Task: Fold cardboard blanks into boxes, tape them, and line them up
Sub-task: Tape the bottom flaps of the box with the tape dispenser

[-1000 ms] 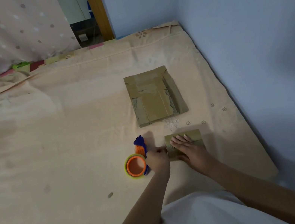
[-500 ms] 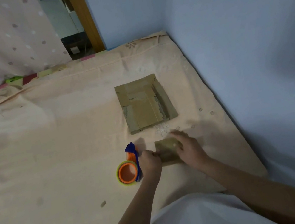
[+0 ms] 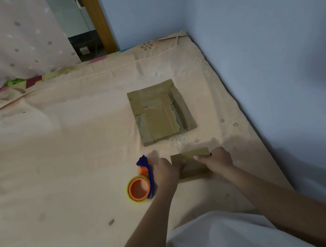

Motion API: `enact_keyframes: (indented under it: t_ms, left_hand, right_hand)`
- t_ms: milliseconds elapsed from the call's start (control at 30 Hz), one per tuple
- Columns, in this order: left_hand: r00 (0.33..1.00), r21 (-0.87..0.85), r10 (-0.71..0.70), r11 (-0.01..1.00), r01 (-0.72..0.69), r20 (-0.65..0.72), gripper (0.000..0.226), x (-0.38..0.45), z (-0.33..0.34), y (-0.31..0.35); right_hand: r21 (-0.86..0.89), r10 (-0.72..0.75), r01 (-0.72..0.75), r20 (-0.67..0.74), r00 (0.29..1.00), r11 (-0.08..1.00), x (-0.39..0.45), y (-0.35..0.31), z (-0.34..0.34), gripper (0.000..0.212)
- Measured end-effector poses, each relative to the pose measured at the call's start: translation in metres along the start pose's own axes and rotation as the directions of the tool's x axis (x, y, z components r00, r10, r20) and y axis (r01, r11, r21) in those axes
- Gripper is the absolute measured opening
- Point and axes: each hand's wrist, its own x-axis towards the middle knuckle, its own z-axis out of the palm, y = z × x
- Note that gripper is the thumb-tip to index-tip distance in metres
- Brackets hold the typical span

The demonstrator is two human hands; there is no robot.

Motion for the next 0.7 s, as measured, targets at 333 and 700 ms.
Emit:
enact_keyframes:
  t_ms: [333,700]
  left_hand:
    - [0.990,-0.332,-0.087,0.936,0.119,0.109,0.044,0.016,-0.005,-0.017]
    - [0.960,-0.568,-0.183,0.776,0.273,0.212,0.037,-0.011,-0.010,-0.018]
  right_hand:
    - [0.212,0.009,-0.039,0.139,0.990,0.977,0.007,0.012,-0.018,0.046]
    - [0.044,-0.091,0.083,0.235,0.968,0.996,0.002,-0.008,-0.045,0.037]
